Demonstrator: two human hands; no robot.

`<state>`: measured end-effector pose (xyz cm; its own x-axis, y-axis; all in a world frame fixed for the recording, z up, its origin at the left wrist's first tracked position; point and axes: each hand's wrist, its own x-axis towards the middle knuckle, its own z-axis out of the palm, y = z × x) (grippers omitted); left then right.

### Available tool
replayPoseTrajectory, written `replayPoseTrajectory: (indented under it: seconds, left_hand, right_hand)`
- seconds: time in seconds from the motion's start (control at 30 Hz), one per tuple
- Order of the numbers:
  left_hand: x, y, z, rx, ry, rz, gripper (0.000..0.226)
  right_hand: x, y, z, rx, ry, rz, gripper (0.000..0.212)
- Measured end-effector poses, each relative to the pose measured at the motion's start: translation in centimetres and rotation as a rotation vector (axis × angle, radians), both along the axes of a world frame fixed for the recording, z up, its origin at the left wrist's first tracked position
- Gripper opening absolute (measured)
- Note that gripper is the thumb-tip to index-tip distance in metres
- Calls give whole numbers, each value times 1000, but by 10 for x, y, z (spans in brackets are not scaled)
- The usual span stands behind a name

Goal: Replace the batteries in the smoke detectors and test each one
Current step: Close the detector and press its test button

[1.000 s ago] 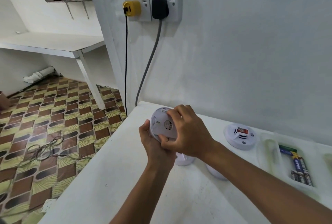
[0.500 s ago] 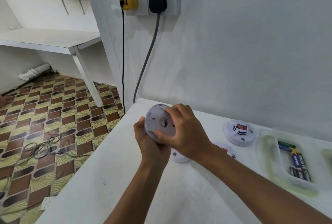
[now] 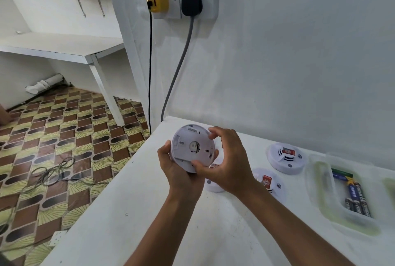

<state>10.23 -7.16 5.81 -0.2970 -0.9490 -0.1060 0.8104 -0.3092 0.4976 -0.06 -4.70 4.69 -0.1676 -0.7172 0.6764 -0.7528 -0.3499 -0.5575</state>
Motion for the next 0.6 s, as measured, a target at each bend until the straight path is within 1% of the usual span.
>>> replayPoseTrajectory:
  seconds: [0.23, 0.3, 0.4, 0.47, 0.53, 0.57, 0.6]
  left_hand:
    - [-1, 5, 3, -11, -44, -111, 53]
    - [1, 1, 2, 4, -65, -182, 54]
    - [8, -6, -1, 15, -120, -348, 51]
    - [14, -6, 0, -15, -216, -412, 52]
    - [16, -4, 1, -77, -385, -390, 52]
    - [16, -2, -1, -154, -516, -342, 48]
    - [17, -1, -1, -273, -666, -266, 44]
  right_hand:
    - [-2, 9, -10, -43, -14, -21, 57]
    - [-3, 14, -12, -35, -69, -19, 55]
    - [-3, 25, -3, 74, -336, -26, 52]
    - [-3, 29, 5, 220, -558, -17, 47]
    - [-7, 30, 10, 398, -781, 47, 33]
    - [-9, 32, 12, 489, -905, 76, 25]
    - [-12, 34, 15, 573, -1057, 118, 22]
